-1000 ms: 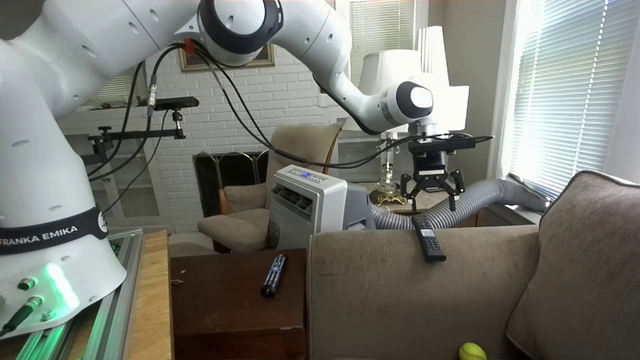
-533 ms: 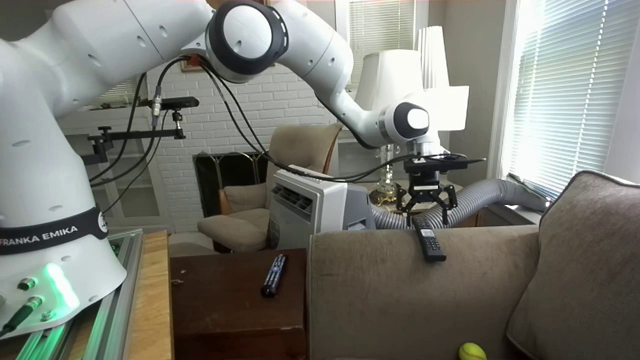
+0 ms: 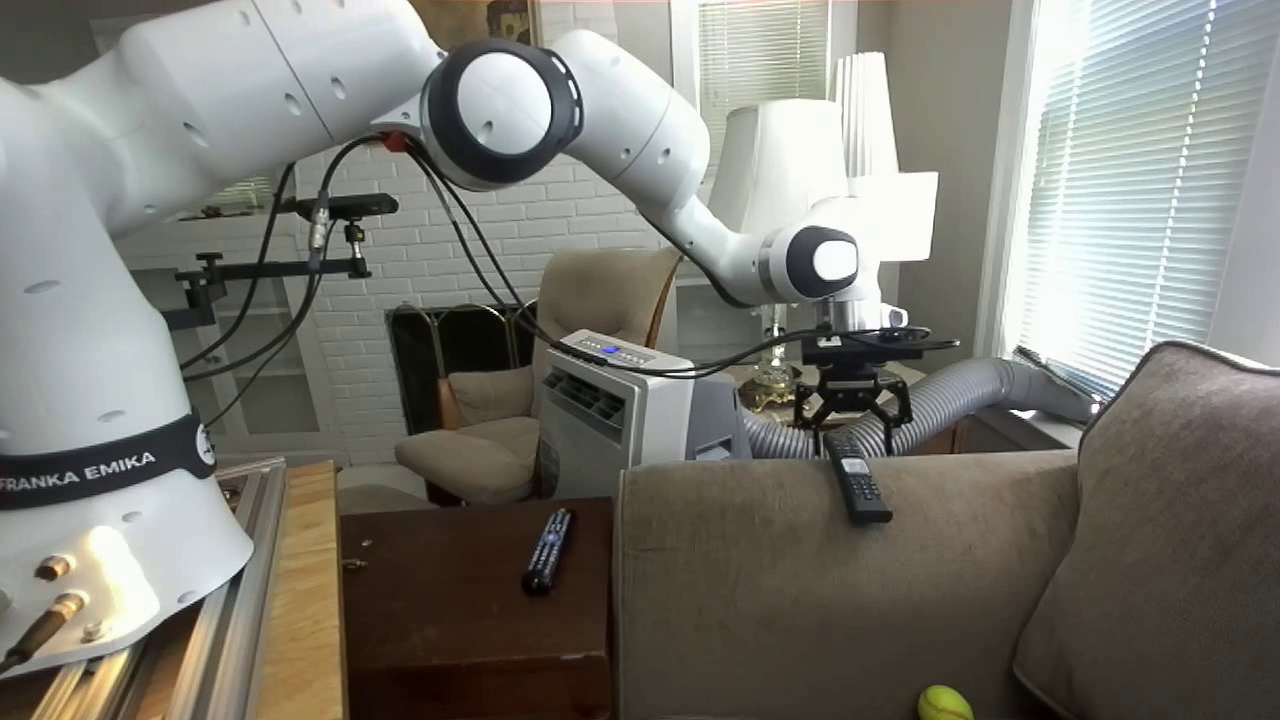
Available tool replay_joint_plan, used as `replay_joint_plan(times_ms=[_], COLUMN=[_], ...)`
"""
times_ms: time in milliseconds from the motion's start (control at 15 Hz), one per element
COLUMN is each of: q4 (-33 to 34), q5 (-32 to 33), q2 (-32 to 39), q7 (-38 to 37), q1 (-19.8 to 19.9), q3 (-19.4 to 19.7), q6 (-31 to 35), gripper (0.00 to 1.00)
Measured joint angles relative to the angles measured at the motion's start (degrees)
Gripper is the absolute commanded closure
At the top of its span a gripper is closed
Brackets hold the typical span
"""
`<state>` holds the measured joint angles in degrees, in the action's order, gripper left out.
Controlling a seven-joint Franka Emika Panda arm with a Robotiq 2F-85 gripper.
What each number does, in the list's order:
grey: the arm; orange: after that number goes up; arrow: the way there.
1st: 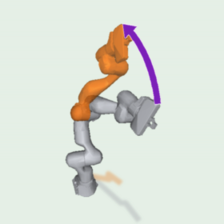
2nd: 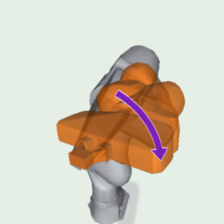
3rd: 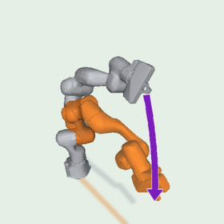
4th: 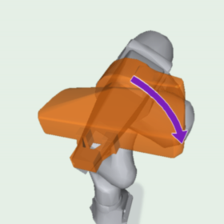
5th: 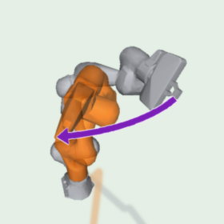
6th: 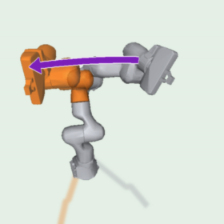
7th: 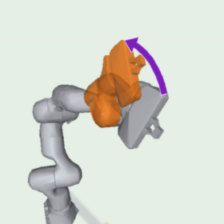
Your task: Put the remote on the side table
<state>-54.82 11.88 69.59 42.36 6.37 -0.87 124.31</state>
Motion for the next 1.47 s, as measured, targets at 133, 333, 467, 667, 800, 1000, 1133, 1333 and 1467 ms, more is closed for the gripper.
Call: replay_joint_plan(times_ms=[133,333,467,667,800,1000,1133,1333,1467], q4=[1.69,5.28,8.49,13.33,15.83,17.91,18.96,20.76,22.1], q5=[-0.87,-2.14,-2.4,-2.43,-2.44,-2.45,-2.45,-2.46,-2.5], q2=[1.48,4.11,5.98,8.51,9.85,11.5,12.69,14.61,15.76], q7=[-0.48,-0.67,-0.67,-0.67,-0.67,-0.67,-0.67,-0.67,-0.67], q1=[0.03,0.03,0.03,0.03,0.03,0.04,0.06,0.03,-0.05], q3=[-0.19,-0.76,-1.28,-1.9,-1.94,-1.67,-1.55,-1.54,-1.62], q6=[-0.01,-0.16,-0.25,-0.38,-0.45,-0.72,-0.98,-1.03,-1.03], gripper=[0.0,0.0,0.0,0.0,0.0,0.0,0.0,0.0,0.0])
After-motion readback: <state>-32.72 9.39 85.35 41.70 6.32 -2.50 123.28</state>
